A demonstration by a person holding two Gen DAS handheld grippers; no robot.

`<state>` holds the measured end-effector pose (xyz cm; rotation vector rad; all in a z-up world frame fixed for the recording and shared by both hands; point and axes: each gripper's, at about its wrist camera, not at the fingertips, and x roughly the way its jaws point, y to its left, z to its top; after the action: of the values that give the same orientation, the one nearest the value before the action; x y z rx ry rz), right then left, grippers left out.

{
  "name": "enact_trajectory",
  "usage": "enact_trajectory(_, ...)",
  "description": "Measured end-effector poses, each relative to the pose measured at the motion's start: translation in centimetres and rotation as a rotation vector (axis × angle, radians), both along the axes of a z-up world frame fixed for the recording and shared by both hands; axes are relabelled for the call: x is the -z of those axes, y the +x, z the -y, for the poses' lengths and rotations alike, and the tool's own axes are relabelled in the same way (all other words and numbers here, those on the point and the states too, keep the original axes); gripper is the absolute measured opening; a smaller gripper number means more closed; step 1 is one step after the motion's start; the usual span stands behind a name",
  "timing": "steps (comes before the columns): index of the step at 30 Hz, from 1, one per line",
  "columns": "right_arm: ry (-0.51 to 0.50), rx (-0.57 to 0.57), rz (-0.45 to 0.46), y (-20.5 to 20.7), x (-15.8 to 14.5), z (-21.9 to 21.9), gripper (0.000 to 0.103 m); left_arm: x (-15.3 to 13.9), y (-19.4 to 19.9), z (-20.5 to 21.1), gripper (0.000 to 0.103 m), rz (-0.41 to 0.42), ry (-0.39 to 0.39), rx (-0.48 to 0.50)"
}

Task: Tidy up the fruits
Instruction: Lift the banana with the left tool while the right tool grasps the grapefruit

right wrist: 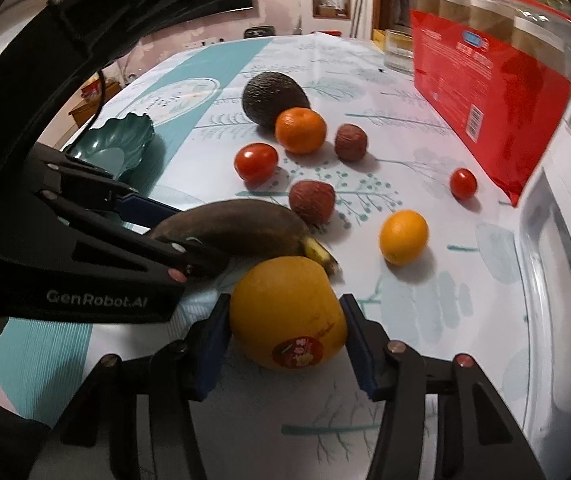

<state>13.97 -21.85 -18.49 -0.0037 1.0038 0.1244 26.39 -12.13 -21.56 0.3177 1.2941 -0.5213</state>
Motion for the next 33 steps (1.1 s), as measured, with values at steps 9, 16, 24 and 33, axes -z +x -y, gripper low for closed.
enact_trajectory(9,-0.006,0.037,-0.036,-1.9,-0.3,0.3,0.053,-0.4,-0.9,-1.9,0.037,-0.03,-0.058,-0.089)
enact_trajectory(16,-0.001,0.057,-0.061,-2.6,-0.8,-0.1,0.053,-1.8,-2.2,-4.1,0.035,-0.007,-0.096,-0.15)
enact_trajectory(24,-0.013,0.057,-0.057,-3.2,-1.6,-1.6,0.053,-4.6,-3.4,-7.9,0.035,0.035,-0.162,-0.211)
enact_trajectory(33,-0.026,0.052,-0.031,-3.4,-3.2,-5.1,0.053,-8.4,-3.6,-12.6,0.035,0.111,-0.219,-0.243)
